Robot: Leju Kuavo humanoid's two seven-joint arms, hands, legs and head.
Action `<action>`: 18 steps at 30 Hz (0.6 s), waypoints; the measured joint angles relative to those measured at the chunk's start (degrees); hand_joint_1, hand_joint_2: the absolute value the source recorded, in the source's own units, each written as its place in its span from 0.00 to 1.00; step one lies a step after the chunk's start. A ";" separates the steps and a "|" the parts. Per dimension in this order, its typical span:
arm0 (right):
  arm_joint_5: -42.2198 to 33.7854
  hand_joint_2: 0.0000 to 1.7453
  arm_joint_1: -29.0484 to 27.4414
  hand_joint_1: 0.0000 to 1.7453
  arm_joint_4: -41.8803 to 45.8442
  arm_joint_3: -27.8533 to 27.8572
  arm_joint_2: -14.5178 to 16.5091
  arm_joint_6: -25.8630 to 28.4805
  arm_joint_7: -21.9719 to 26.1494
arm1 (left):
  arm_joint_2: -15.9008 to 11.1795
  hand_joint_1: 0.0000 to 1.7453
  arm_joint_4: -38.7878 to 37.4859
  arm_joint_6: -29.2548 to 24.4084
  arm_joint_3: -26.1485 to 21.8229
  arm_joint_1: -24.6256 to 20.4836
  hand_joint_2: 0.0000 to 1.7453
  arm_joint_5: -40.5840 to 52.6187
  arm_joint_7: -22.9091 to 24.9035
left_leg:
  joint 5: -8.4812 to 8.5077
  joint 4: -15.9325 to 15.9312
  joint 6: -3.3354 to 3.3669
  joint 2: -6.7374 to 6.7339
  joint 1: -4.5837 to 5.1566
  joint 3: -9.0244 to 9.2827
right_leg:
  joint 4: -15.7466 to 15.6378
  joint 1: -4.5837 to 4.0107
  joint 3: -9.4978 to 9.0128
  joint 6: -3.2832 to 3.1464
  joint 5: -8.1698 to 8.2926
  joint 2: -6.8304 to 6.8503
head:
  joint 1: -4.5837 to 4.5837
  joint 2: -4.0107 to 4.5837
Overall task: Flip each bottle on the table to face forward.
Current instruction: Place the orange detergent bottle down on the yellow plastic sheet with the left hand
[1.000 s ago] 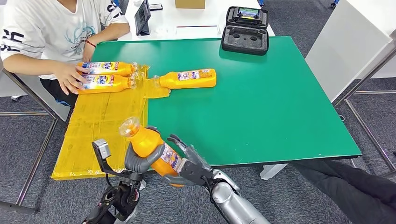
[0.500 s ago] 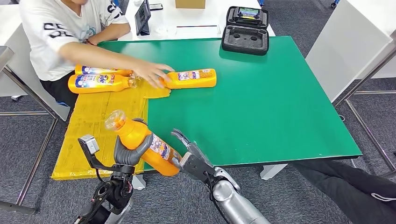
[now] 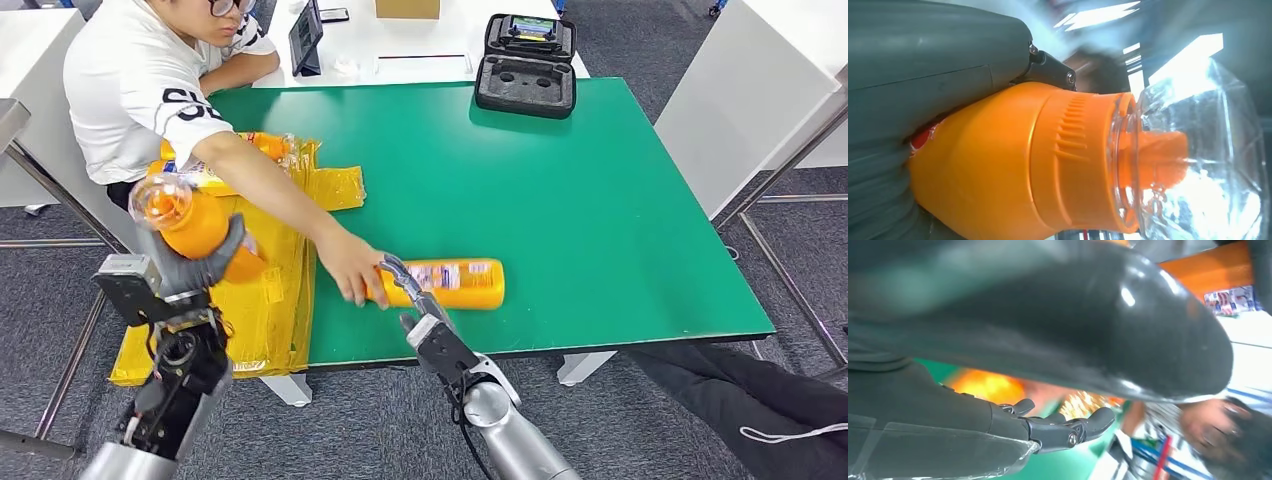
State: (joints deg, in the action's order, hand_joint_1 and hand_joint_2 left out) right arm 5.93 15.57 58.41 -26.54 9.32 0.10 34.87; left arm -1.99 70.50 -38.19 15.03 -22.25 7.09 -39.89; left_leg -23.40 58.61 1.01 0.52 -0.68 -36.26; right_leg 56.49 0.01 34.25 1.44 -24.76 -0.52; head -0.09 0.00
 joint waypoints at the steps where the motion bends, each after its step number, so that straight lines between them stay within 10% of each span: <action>1: -0.77 0.00 -0.09 0.00 0.55 0.06 -0.01 0.48 0.80 | -0.23 1.00 -0.28 -0.75 -1.81 -0.90 1.00 5.82 -0.03 | 0.00 0.00 0.00 -0.01 -0.01 0.00 | 0.00 0.00 0.00 0.00 0.00 0.00 | -0.01 0.00; 12: -4.50 0.00 -0.31 0.00 5.05 0.78 -0.03 2.31 2.81 | -0.71 1.00 -2.39 -1.85 -16.32 -4.32 1.00 29.63 -0.07 | 0.00 0.00 0.00 -0.01 0.00 0.00 | -0.01 0.02 0.02 0.00 -0.01 -0.01 | -0.02 0.00; 16: -6.29 1.00 -0.34 0.00 6.38 0.78 -0.35 3.06 2.66 | -1.16 1.00 -4.75 -1.85 -18.71 -5.43 1.00 36.52 0.08 | 0.00 0.00 0.00 -0.02 0.00 0.00 | -0.02 0.03 0.02 0.00 0.00 -0.01 | -0.01 0.00; 18: -7.26 1.00 -0.34 0.00 6.99 0.77 -0.70 3.13 2.50 | -2.07 1.00 -6.88 -1.85 -18.99 -6.46 1.00 41.16 0.78 | 0.00 0.00 -0.01 -0.01 0.00 0.00 | -0.01 0.02 0.02 0.00 0.00 -0.01 | -0.01 0.00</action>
State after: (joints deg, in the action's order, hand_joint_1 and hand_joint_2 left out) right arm -1.33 15.23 65.40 -25.77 8.62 3.23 37.37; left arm -4.07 63.63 -40.04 -3.96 -28.70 48.25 -39.11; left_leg -23.39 58.61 1.01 0.51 -0.67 -36.26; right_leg 56.47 0.04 34.27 1.44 -24.76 -0.53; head -0.10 0.00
